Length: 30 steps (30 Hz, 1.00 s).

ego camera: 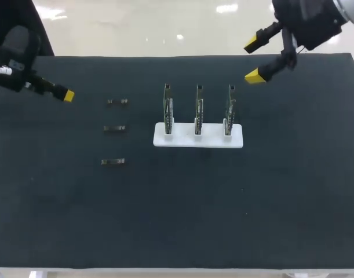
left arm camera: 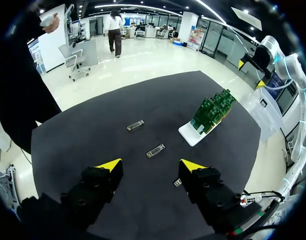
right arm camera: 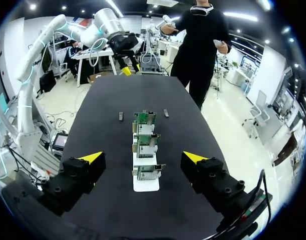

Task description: Pick up the optical module with the left hand, and insert it into the network port with the right hand.

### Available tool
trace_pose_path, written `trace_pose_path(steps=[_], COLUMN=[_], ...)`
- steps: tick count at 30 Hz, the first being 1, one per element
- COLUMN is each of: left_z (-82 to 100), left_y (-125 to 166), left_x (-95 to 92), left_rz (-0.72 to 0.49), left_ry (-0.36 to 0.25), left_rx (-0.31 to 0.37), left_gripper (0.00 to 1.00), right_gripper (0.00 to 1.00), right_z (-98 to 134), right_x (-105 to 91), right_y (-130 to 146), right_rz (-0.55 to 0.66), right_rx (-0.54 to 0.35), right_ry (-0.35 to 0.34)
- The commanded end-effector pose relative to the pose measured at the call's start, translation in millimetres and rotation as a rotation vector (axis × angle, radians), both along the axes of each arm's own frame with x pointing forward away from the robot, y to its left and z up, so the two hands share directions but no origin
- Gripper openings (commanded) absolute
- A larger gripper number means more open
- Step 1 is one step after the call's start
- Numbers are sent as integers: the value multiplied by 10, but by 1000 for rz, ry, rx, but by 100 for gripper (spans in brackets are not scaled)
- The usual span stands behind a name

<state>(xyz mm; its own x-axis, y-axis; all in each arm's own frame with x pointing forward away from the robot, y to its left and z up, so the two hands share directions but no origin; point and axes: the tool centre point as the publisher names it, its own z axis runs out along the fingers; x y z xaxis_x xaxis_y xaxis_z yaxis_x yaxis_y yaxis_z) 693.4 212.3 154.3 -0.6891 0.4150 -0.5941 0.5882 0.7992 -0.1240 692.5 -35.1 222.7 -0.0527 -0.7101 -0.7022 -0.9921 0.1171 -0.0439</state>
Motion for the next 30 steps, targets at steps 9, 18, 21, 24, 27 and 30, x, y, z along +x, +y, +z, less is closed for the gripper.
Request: trace_pose_path(steps=[9, 18, 21, 24, 27, 30], left_z=[2, 2, -90, -209, -359, -516], left_y=[3, 3, -43, -49, -106, -172], left_x=[-3, -3, -90, -171, -236, -294], left_rz=[0, 0, -113, -239, -322, -403], left_ry=[1, 1, 3, -11, -38, -58], left_rx=[1, 1, 21, 66, 138, 189], left_gripper=[100, 100, 100, 100, 100, 100], right_gripper=[100, 100, 100, 100, 100, 100], right_z=[11, 11, 11, 11, 11, 11], right_x=[45, 45, 45, 45, 45, 45], right_y=[11, 11, 11, 11, 11, 11], right_rz=[90, 90, 90, 90, 90, 90], right_rx=[6, 6, 6, 6, 6, 6], right_ry=[91, 91, 91, 91, 91, 91])
